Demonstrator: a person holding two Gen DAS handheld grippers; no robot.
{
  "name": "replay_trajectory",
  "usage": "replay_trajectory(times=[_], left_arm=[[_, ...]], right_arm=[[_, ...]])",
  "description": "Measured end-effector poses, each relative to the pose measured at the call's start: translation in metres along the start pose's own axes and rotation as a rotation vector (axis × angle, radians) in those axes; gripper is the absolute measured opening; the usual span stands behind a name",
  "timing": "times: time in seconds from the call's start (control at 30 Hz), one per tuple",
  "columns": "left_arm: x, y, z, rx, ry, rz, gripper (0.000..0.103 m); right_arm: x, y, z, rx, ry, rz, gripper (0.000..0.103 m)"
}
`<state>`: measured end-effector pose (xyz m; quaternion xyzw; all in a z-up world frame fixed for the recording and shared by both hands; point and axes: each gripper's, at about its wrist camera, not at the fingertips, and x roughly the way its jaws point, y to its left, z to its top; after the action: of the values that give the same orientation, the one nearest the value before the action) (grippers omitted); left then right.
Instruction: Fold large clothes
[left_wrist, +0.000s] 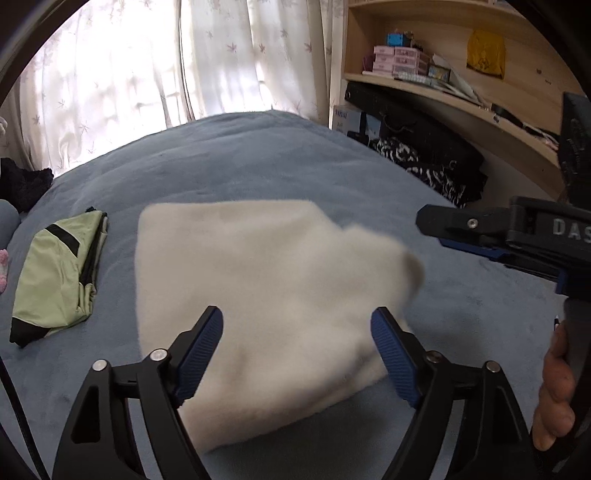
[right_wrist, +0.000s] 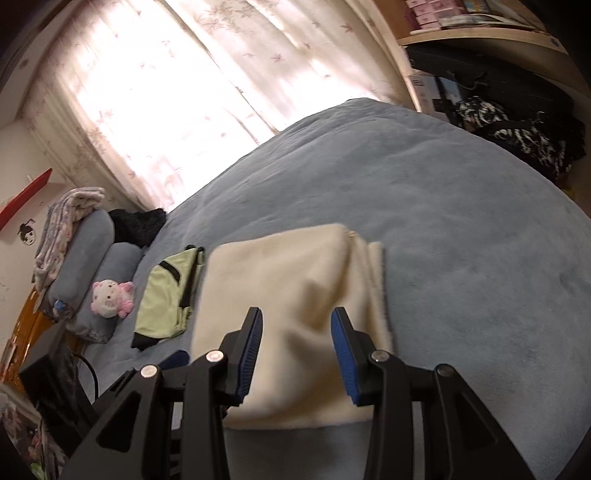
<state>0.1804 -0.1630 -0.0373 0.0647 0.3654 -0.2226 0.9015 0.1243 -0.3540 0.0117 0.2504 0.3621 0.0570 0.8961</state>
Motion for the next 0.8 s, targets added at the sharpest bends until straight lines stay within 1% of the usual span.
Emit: replay_trajectory(times=[0.07,0.1,0.13,0.17,0.23,0.33,0.43,0.5,0.57,0.63,0.7,0.77,0.8], left_arm=[[-0.011,0.005,0.0,-0.007,-0.017,0.005,0.09],[-0.017,0.012,0.0,-0.019,-0.021,0.004,0.09],[-0.019,0.019,0.0,-0.032,-0.021,0.003,0.09],[-0.021,0.029,-0.001,-0.051,-0.018,0.005,0.09],[-0.018,0.049,-0.004,-0.081,0.0,0.027,0.09],[-0.002,0.086,-0.011,-0.139,0.051,0.067,0.09],[0.019,0.119,-0.02,-0.208,0.124,0.059,0.09],[0.031,0.134,-0.026,-0.244,0.156,0.049,0.09],[0.039,0.141,-0.031,-0.254,0.17,0.046,0.09],[0.046,0.143,-0.034,-0.247,0.178,0.043,0.09],[0.053,0.142,-0.038,-0.237,0.191,0.032,0.09],[0.062,0.141,-0.04,-0.232,0.209,0.024,0.09],[0.067,0.141,-0.042,-0.231,0.22,0.019,0.09]], right_arm=[[0.002,0.005,0.002,-0.003,0.017,0.022,0.041],[0.004,0.007,0.004,-0.005,0.03,0.033,0.046],[0.006,0.008,0.006,-0.009,0.041,0.035,0.064],[0.009,0.008,0.008,-0.014,0.046,0.022,0.076],[0.018,0.007,0.009,-0.037,0.062,-0.014,0.076],[0.044,-0.002,0.008,-0.048,0.149,-0.042,0.076],[0.075,-0.014,0.004,-0.053,0.236,-0.078,0.076],[0.091,-0.019,0.0,-0.068,0.269,-0.078,0.074],[0.103,-0.024,-0.003,-0.059,0.297,-0.063,0.065],[0.111,-0.026,-0.004,-0.063,0.306,-0.048,0.058],[0.119,-0.03,-0.006,-0.054,0.329,-0.023,0.053],[0.126,-0.031,-0.008,-0.06,0.35,-0.02,0.034],[0.128,-0.03,-0.011,-0.076,0.353,-0.021,0.031]])
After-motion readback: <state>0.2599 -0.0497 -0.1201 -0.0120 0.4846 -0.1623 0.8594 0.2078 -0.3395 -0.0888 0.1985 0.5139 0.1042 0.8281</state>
